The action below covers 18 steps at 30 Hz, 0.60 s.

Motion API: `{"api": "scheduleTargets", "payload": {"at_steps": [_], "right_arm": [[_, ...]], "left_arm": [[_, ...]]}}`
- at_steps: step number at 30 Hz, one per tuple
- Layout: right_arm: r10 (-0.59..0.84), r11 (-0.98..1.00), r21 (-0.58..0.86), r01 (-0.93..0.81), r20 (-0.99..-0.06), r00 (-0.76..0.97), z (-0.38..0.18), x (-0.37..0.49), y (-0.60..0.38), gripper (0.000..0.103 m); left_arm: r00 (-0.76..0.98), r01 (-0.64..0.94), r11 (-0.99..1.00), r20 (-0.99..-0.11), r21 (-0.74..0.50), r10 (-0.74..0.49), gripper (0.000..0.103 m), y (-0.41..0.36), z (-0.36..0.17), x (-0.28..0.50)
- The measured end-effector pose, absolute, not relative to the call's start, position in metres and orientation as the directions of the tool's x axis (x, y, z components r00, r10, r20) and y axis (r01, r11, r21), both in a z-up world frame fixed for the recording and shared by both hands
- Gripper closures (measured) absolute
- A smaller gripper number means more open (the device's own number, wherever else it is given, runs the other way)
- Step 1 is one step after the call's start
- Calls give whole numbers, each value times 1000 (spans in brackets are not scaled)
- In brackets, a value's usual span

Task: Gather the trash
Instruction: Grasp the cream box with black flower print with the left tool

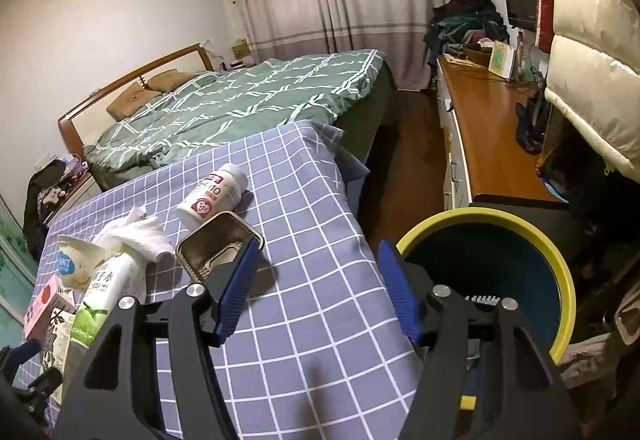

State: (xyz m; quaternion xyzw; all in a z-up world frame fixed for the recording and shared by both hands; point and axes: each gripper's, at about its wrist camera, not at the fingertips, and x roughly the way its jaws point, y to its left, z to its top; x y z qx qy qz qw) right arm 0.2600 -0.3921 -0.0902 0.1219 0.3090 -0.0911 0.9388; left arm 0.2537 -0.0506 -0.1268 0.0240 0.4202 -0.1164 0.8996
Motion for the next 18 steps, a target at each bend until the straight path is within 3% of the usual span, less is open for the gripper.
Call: {"api": "scheduleTargets", "payload": {"at_steps": [9, 18], "right_arm": [[-74, 959, 177, 221, -598, 798, -88, 258, -388, 43], [-61, 957, 195, 216, -590, 805, -86, 256, -390, 43]], "left_arm": [[530, 202, 979, -841, 2, -108, 11, -70, -151, 291], [525, 190, 982, -846, 12, -91, 29, -73, -146, 301]]}}
